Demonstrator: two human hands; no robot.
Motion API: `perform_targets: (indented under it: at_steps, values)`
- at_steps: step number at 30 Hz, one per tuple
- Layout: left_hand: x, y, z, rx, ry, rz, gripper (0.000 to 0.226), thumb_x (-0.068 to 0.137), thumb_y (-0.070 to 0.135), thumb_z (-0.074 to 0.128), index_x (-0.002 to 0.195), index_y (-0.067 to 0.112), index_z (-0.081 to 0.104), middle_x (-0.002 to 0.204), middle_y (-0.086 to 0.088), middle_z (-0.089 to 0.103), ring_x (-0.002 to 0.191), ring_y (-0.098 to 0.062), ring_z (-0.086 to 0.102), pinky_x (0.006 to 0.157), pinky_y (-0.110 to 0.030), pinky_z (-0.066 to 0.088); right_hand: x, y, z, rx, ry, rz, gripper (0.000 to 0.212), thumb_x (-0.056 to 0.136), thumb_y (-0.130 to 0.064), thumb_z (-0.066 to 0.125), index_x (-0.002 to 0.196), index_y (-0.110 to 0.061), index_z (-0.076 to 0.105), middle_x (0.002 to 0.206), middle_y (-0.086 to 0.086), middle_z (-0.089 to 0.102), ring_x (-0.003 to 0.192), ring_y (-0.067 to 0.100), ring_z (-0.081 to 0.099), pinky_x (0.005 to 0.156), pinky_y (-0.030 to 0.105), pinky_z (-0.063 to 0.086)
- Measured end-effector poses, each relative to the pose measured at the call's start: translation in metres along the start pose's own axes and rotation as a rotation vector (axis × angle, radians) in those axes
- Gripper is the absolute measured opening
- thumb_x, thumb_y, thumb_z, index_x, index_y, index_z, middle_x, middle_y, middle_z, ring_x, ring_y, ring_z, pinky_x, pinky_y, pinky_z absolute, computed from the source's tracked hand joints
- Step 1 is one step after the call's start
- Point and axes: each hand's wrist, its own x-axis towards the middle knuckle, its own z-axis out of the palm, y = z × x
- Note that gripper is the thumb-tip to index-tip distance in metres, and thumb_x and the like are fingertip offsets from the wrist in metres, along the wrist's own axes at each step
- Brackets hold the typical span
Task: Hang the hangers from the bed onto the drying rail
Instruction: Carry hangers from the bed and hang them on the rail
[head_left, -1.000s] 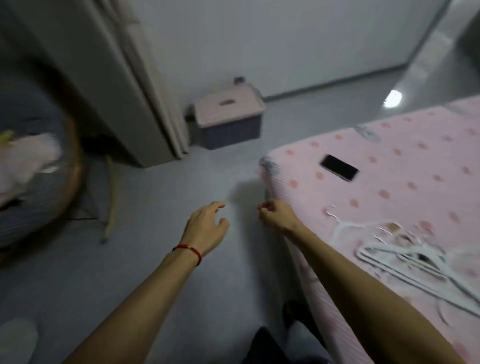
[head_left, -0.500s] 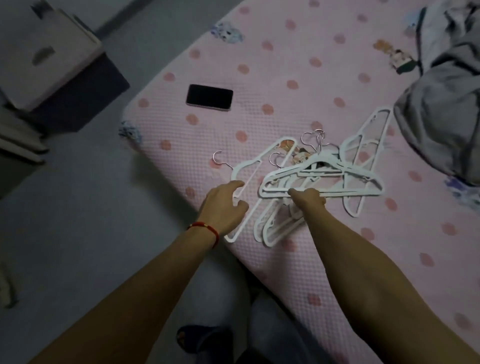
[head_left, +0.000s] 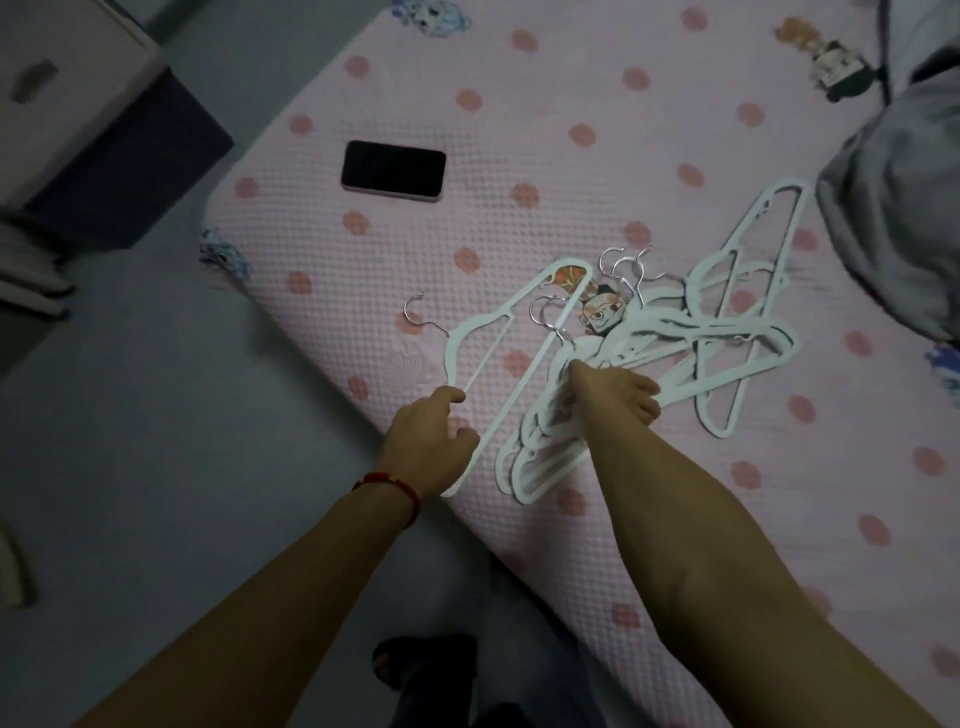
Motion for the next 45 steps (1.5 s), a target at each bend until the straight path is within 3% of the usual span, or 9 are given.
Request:
perform_targets:
  at_steps: [7, 11, 16, 21, 25, 27, 30, 36, 45]
  values:
    - [-0.02, 0.005, -0.021, -0.02, 0.056, 0.041, 0.042, 0.089, 0.018, 0.06, 0.131, 0.016, 0.054, 0.115, -0.006, 0.062, 0.102, -0.018, 0.056, 0.084, -0.024, 0.041, -0.026, 0.039, -0.02, 0.136, 0.088, -0.101, 0.13, 0.066, -0.064, 0.07, 0.154, 0.001, 0.0, 0.14, 0.031, 0.03, 0.119, 0.04, 0.036, 0.083, 0.042, 0.039]
    - [-0.042, 0.002, -0.028, -0.086, 0.047, 0.042, 0.043, 0.089, 0.02, 0.061, 0.131, 0.019, 0.054, 0.117, -0.005, 0.061, 0.099, -0.013, 0.054, 0.085, -0.023, 0.043, -0.061, 0.073, -0.051, 0.335, 0.081, -0.317, 0.11, 0.075, -0.054, 0.069, 0.155, -0.008, 0.008, 0.147, 0.027, 0.028, 0.128, 0.043, 0.032, 0.094, 0.052, 0.043]
    - [-0.063, 0.007, -0.058, -0.174, 0.124, 0.148, 0.046, 0.091, 0.021, 0.06, 0.136, 0.02, 0.05, 0.133, -0.003, 0.056, 0.122, -0.017, 0.052, 0.1, -0.026, 0.041, -0.123, 0.093, -0.099, 0.414, -0.57, -0.74, 0.091, 0.076, -0.042, 0.062, 0.156, -0.024, 0.023, 0.142, 0.012, 0.045, 0.118, 0.03, 0.057, 0.093, 0.046, 0.054]
    - [-0.092, -0.015, -0.126, -0.075, 0.334, 0.306, 0.082, 0.091, 0.042, 0.061, 0.155, 0.022, 0.014, 0.161, 0.001, 0.017, 0.148, -0.015, 0.011, 0.122, -0.036, 0.011, -0.216, 0.071, -0.122, -0.079, -1.076, -1.005, 0.071, 0.081, -0.043, 0.063, 0.148, -0.035, 0.039, 0.133, 0.01, 0.059, 0.114, 0.024, 0.066, 0.097, 0.045, 0.055]
    - [-0.149, -0.073, -0.184, 0.103, 0.474, 0.381, 0.035, 0.09, 0.05, 0.053, 0.119, 0.031, 0.059, 0.124, 0.013, 0.053, 0.126, -0.005, 0.039, 0.108, -0.052, 0.031, -0.293, 0.053, -0.113, -0.388, -1.387, -1.133, 0.047, 0.093, -0.022, 0.051, 0.139, -0.029, 0.055, 0.134, 0.015, 0.059, 0.122, 0.034, 0.059, 0.101, 0.05, 0.052]
    - [-0.186, -0.101, -0.202, 0.025, 0.504, 0.337, 0.017, 0.093, 0.041, 0.058, 0.094, 0.025, 0.066, 0.092, 0.018, 0.058, 0.096, 0.003, 0.05, 0.093, -0.039, 0.041, -0.332, 0.043, -0.105, -0.627, -1.374, -1.302, 0.05, 0.09, -0.023, 0.051, 0.14, -0.025, 0.054, 0.136, 0.01, 0.059, 0.125, 0.027, 0.057, 0.104, 0.046, 0.05]
    - [-0.249, -0.138, -0.211, 0.017, 0.627, 0.207, 0.03, 0.094, 0.046, 0.051, 0.084, 0.022, 0.066, 0.079, 0.009, 0.065, 0.077, -0.006, 0.06, 0.07, -0.032, 0.048, -0.399, 0.023, -0.089, -0.904, -1.075, -1.833, 0.062, 0.086, -0.054, 0.063, 0.145, -0.04, 0.046, 0.147, -0.013, 0.05, 0.134, 0.006, 0.048, 0.114, 0.044, 0.041]
    - [-0.351, -0.214, -0.181, 0.392, 1.166, -0.168, 0.032, 0.095, 0.042, 0.043, 0.084, 0.021, 0.066, 0.072, 0.0, 0.061, 0.064, -0.022, 0.06, 0.051, -0.034, 0.046, -0.572, 0.063, -0.066, -0.782, -0.95, -2.709, 0.064, 0.089, -0.051, 0.067, 0.146, -0.031, 0.047, 0.143, -0.012, 0.056, 0.124, 0.001, 0.055, 0.105, 0.021, 0.043]
    - [-0.472, -0.288, -0.143, 0.389, 1.445, -0.535, 0.031, 0.086, 0.024, 0.045, 0.088, 0.014, 0.074, 0.068, -0.007, 0.065, 0.056, -0.028, 0.059, 0.05, -0.031, 0.045, -0.681, 0.218, 0.023, -0.715, -1.38, -3.079, 0.027, 0.098, -0.03, 0.065, 0.119, -0.014, 0.073, 0.119, -0.005, 0.073, 0.108, 0.007, 0.068, 0.09, 0.032, 0.055]
